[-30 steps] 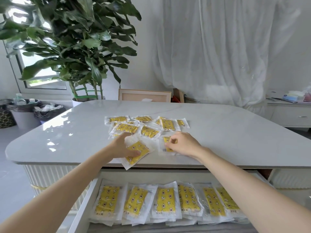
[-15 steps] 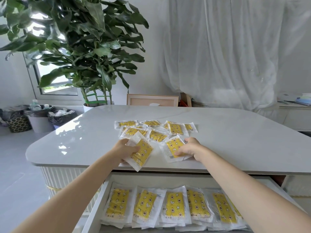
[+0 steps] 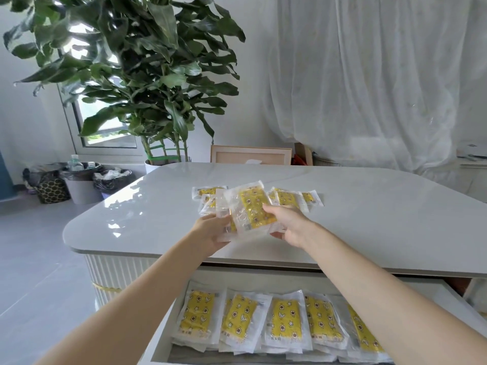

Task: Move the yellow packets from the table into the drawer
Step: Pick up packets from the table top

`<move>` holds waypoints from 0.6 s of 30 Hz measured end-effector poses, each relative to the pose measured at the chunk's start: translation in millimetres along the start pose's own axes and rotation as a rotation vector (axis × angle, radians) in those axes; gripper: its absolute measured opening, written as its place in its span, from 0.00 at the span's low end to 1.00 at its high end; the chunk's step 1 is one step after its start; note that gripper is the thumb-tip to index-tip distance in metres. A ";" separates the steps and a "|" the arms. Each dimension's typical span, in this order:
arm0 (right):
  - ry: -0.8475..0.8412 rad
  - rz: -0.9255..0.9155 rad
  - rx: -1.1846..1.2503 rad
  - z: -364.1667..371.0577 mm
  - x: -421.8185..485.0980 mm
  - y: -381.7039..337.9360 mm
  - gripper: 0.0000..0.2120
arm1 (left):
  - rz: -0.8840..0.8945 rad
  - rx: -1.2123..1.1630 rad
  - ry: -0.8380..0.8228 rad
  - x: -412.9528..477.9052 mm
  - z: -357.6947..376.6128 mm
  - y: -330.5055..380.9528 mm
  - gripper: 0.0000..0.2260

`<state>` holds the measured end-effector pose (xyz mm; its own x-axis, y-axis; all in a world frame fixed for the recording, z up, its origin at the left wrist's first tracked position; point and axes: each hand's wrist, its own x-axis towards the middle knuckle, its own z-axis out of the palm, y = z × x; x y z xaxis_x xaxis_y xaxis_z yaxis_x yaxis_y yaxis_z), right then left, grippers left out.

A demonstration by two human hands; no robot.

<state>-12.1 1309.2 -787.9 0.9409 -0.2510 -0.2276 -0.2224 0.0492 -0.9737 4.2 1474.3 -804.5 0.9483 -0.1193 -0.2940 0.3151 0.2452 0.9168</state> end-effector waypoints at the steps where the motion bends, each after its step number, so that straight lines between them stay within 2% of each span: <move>1: 0.024 -0.019 -0.013 4.3 -1.0 2.1 0.13 | -0.003 -0.033 -0.030 -0.1 2.3 0.8 0.06; 5: -0.006 0.061 0.217 12.2 -1.9 7.4 0.03 | 0.002 -0.080 -0.103 -0.4 6.0 4.6 0.08; 7: -0.045 0.073 0.262 12.1 0.3 9.1 0.03 | 0.034 -0.023 -0.111 -1.7 4.0 6.6 0.07; 10: 0.007 0.031 0.312 9.3 6.9 12.0 0.06 | 0.178 0.279 -0.041 1.6 -3.4 6.6 0.06; 13: 0.127 -0.025 0.303 3.2 19.8 14.9 0.08 | 0.386 0.602 0.153 25.1 -18.1 4.1 0.14; 15: 0.174 -0.058 0.286 -2.6 29.7 17.4 0.10 | 0.466 0.805 0.268 41.1 -28.4 0.9 0.17; 18: 0.225 -0.066 0.312 -10.3 40.0 20.6 0.11 | 0.542 1.030 0.317 60.2 -36.8 -5.0 0.20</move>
<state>18.3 1290.2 -817.0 0.8631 -0.4678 -0.1906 -0.0426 0.3086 -0.9502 61.1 1501.3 -836.7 0.9607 0.0383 0.2750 -0.1677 -0.7091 0.6848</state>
